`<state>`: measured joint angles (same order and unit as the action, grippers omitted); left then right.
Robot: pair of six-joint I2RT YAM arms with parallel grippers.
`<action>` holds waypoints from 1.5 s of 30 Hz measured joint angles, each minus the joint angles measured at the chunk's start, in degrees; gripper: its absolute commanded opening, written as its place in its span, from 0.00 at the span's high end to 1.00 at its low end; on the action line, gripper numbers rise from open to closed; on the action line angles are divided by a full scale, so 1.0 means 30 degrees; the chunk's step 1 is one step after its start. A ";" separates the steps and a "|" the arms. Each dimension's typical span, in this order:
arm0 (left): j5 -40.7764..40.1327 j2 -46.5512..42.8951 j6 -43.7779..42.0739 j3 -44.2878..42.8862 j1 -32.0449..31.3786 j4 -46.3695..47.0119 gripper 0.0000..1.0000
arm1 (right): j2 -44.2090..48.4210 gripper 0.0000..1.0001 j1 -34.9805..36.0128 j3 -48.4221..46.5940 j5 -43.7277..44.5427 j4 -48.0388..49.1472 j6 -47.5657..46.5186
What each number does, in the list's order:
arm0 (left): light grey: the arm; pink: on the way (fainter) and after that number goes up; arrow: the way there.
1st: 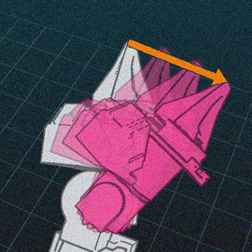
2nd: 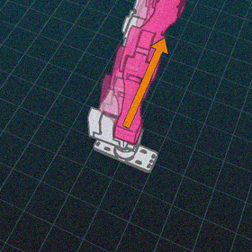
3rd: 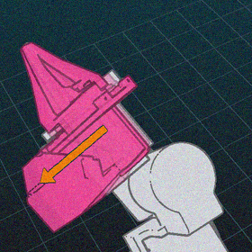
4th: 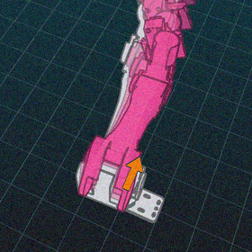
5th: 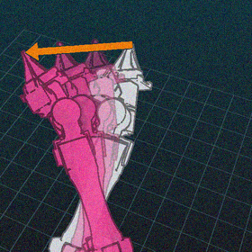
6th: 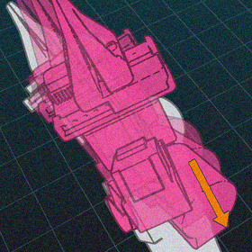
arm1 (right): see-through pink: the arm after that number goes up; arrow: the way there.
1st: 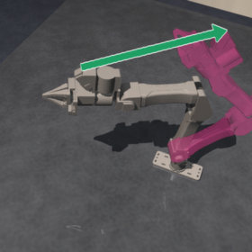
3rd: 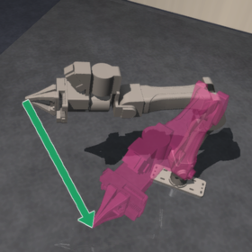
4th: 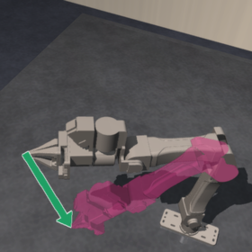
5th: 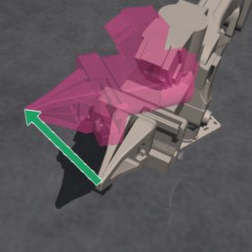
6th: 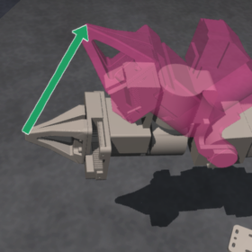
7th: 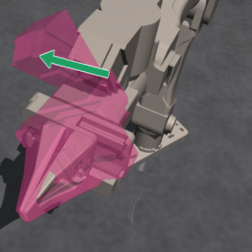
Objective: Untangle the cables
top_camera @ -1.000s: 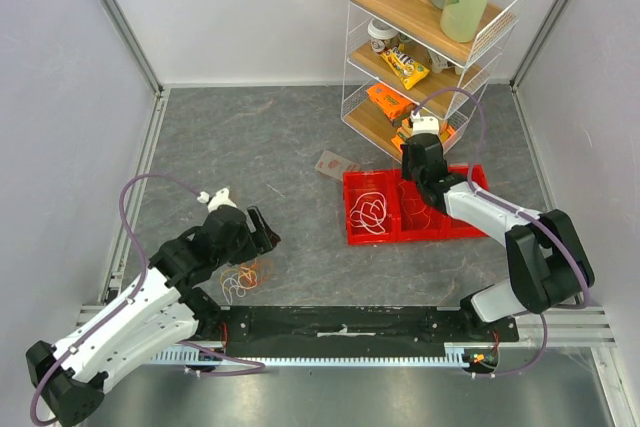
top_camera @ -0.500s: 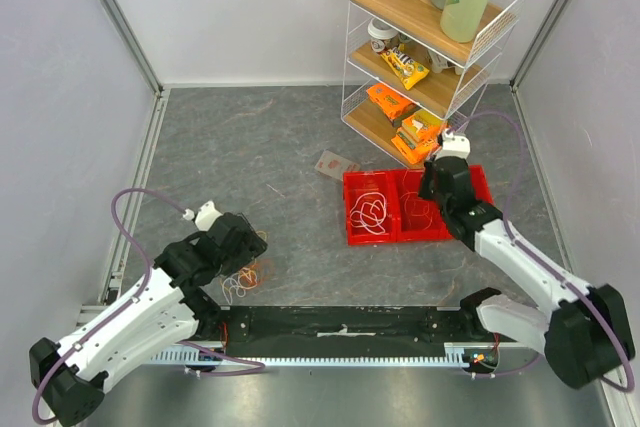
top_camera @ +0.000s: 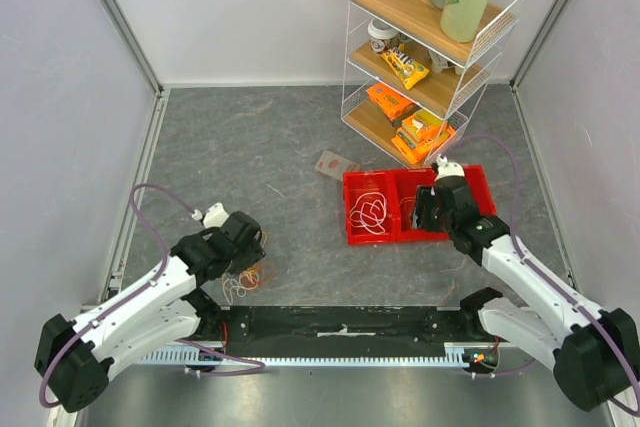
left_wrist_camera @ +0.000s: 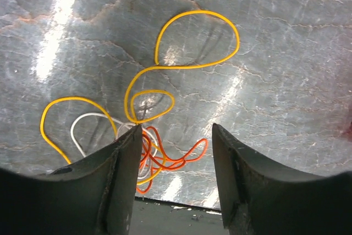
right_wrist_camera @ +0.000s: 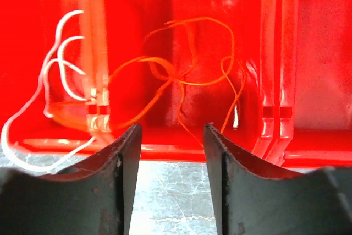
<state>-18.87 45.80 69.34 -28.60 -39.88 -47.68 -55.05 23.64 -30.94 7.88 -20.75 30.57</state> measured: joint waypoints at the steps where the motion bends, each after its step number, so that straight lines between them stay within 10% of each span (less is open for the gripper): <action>1: 0.0029 0.0044 -0.0087 0.0044 0.0000 0.0197 0.56 | 0.0197 0.34 0.0189 -0.0364 -0.0124 -0.0430 -0.0168; 4: 0.0561 -0.0051 -0.0656 0.0233 0.0007 0.1217 0.98 | 0.1239 0.27 0.1129 -0.1566 -0.0248 -0.1333 -0.0372; 13: 0.3665 -0.2987 -0.4401 0.0991 0.0000 0.5523 0.98 | 0.2317 0.22 0.6674 -0.2696 -0.2769 0.1413 0.0634; 21: 0.0925 -0.6433 -0.4124 -0.0481 0.0000 0.3381 0.28 | -0.4102 0.22 1.2910 -0.3045 -0.2681 0.6156 0.2062; 32: -0.1209 -0.3548 0.0270 -0.0809 0.0000 -0.2652 0.38 | -1.5569 0.43 1.6976 -0.7555 -0.2579 1.1934 0.2973; 45: 0.0364 -0.1501 0.1042 0.0087 0.0000 -0.1960 0.48 | -1.8047 0.81 1.7085 -0.8641 -0.0284 1.1810 0.2929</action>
<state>-17.78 41.30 72.47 -28.34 -39.88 -53.56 -109.19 74.89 -56.86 7.03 14.68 39.35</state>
